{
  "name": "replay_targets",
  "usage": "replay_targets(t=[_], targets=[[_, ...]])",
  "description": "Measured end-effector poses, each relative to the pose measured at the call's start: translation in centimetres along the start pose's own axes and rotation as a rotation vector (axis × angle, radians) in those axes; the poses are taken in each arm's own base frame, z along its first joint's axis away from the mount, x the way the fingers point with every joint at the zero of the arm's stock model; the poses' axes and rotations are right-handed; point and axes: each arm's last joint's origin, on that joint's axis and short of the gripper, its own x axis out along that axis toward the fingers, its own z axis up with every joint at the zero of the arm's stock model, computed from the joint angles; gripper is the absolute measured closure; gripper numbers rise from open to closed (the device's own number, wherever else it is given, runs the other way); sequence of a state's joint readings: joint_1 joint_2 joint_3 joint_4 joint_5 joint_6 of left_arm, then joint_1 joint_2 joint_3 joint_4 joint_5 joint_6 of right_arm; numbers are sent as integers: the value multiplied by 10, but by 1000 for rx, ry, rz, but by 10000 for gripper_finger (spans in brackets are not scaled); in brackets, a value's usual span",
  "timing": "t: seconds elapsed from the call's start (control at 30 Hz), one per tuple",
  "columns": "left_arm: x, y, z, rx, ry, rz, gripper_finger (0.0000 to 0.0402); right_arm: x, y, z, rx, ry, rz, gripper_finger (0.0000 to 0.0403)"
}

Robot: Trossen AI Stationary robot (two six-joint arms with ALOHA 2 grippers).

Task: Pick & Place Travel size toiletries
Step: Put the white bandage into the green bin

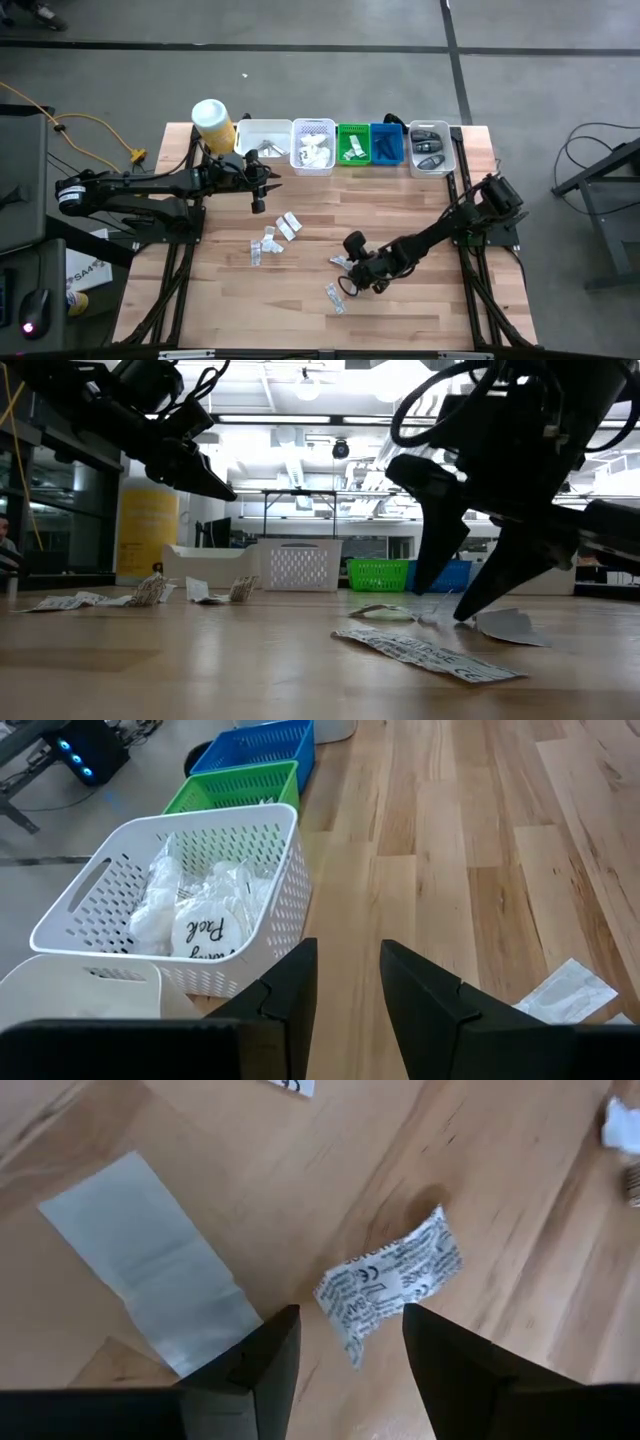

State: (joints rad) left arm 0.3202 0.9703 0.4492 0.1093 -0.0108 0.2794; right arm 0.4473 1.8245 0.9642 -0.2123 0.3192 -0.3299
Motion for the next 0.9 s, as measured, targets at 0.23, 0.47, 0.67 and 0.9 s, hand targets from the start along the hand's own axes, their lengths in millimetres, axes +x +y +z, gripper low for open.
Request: replay_targets(t=[0.23,0.47,0.67,0.9], targets=[[0,0,0,0,0,0,291,0,0,1,-32,-8,-3,278],[0,0,0,0,0,0,291,0,0,1,-30,-11,2,369],[0,0,0,0,0,0,291,0,-4,3,76,-13,-89,399],[0,0,0,0,0,0,291,-5,-32,-5,169,72,-376,400]])
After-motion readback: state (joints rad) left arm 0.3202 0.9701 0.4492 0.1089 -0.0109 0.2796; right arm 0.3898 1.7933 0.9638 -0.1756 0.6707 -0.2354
